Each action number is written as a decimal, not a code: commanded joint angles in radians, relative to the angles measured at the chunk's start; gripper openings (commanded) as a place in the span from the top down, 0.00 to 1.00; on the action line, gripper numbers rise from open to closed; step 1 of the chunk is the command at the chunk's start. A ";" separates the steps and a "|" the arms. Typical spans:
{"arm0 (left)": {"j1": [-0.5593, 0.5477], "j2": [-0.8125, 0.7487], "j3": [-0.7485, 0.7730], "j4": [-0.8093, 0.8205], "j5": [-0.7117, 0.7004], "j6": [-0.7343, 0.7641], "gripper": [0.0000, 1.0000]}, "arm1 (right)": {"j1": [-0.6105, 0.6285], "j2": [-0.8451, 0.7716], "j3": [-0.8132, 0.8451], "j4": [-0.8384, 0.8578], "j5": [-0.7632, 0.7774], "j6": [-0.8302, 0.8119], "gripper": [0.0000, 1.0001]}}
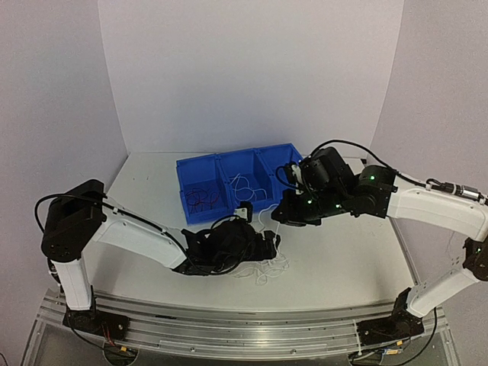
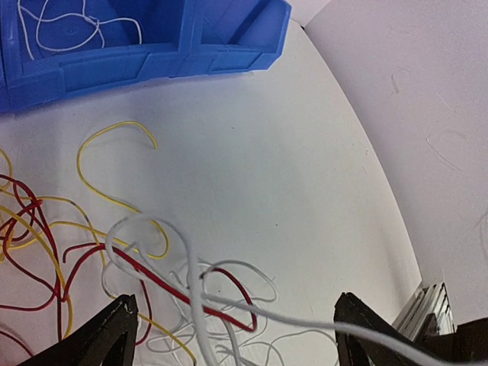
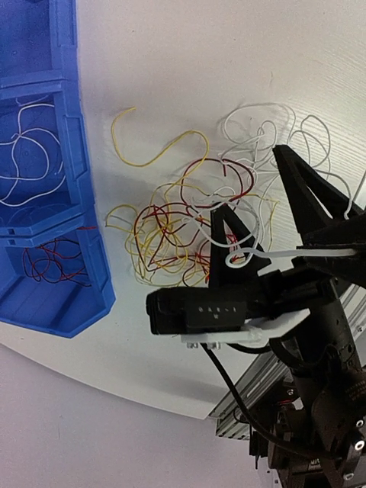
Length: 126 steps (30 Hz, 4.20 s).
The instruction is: Untangle the cables
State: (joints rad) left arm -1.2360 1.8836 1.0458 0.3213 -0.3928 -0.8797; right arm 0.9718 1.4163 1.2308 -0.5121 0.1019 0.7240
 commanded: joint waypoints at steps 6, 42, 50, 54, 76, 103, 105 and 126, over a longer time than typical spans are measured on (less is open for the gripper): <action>0.030 0.117 0.153 -0.182 -0.077 -0.166 0.17 | 0.003 -0.090 -0.002 0.005 -0.046 0.025 1.00; 0.164 -0.772 -0.396 -1.094 -0.491 -0.760 1.00 | -0.499 -0.350 0.159 -0.345 0.888 -0.597 1.00; 0.165 -0.794 -0.407 -0.759 -0.382 -0.301 1.00 | -0.582 -0.263 0.214 -0.349 0.536 -0.548 1.00; 0.165 -0.753 -0.383 -0.695 -0.327 -0.168 0.99 | -0.595 -0.194 0.269 -0.349 0.597 -0.590 1.00; 0.195 -0.771 -0.434 -0.765 -0.269 -0.248 1.00 | -0.881 -0.021 0.745 -0.353 0.714 -0.883 1.00; 0.500 -0.802 -0.414 -1.076 -0.151 -0.416 1.00 | -1.134 0.057 0.825 -0.364 0.433 -0.891 1.00; 0.501 -0.797 -0.401 -1.008 -0.130 -0.331 1.00 | -1.134 0.026 0.811 -0.383 0.271 -0.791 1.00; 0.478 -0.727 -0.406 -0.358 0.445 0.232 0.04 | -0.899 0.242 1.123 -0.083 -0.611 -0.059 1.00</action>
State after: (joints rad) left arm -0.7462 1.1385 0.6348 -0.1354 -0.0395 -0.7044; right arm -0.0179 1.5791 2.2079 -0.7054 -0.4585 0.5781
